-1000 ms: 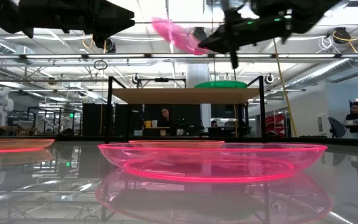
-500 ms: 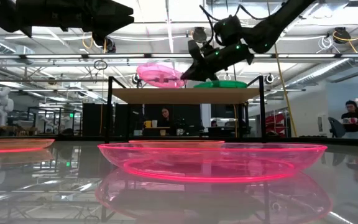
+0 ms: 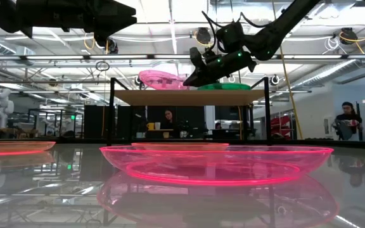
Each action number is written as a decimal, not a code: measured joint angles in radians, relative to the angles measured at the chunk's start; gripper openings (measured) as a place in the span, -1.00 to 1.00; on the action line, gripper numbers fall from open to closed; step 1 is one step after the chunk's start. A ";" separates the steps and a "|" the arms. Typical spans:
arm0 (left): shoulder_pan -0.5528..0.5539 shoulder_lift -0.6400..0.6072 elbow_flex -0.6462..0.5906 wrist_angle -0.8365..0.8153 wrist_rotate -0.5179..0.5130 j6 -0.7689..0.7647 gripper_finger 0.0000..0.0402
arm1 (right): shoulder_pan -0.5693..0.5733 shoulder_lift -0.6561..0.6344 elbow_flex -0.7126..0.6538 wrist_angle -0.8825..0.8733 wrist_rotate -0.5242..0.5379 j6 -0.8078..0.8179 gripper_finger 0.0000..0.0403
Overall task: Place and stack plates onto a shelf
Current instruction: Put the top pink plate on the shelf, then stack the right orange plate on top of the pink plate on the shelf
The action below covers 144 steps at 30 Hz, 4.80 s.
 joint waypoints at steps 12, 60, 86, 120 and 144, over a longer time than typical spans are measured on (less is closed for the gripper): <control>0.000 0.000 0.000 0.000 0.000 0.013 -0.35 | 0.000 0.000 -0.001 0.031 0.001 0.005 -1.00; -0.034 0.105 0.064 -0.154 -0.100 -0.002 -0.35 | 0.150 -0.388 -0.090 -0.063 -0.236 -0.378 -0.63; 0.081 0.552 0.422 -0.373 -0.107 0.117 -0.35 | 0.225 -1.009 -0.555 -0.106 -0.130 -0.439 -0.73; -0.211 0.515 0.422 -0.682 -0.158 0.199 -0.35 | 0.259 -1.011 -0.669 -0.216 -0.138 -0.430 -0.78; -0.430 0.794 0.419 -0.668 -0.334 0.377 -0.35 | 0.336 -1.015 -0.903 0.240 -0.134 -0.403 -0.78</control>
